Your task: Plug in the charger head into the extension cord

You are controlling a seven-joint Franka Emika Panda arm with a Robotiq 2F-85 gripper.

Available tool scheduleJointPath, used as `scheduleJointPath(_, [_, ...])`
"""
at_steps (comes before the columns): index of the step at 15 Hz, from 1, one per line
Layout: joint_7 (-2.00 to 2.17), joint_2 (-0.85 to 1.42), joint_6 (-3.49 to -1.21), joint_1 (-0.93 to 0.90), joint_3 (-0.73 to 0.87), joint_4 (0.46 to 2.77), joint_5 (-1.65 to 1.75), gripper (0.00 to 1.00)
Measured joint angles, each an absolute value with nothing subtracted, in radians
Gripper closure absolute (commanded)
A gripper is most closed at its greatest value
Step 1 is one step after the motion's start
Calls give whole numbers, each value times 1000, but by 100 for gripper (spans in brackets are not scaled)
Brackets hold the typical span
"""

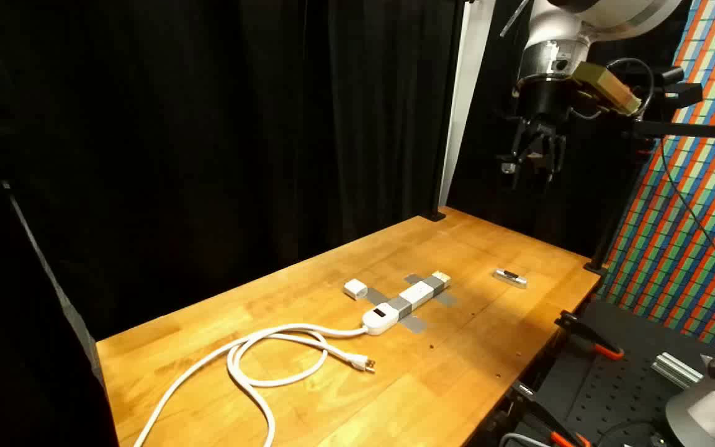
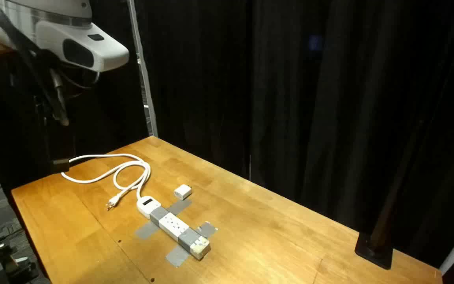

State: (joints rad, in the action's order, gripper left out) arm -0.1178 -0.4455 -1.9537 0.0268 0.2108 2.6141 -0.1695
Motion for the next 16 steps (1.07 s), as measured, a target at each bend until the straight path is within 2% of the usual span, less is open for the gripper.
scheduleJointPath(12, [-118, -445, -1954, 29, 208, 2613, -169, 0])
scheduleJointPath(14, [-118, -442, -2021, 31, 199, 2621, -180, 0])
scheduleJointPath(16, [-118, -424, -2186, 27, 179, 2640, -225, 0])
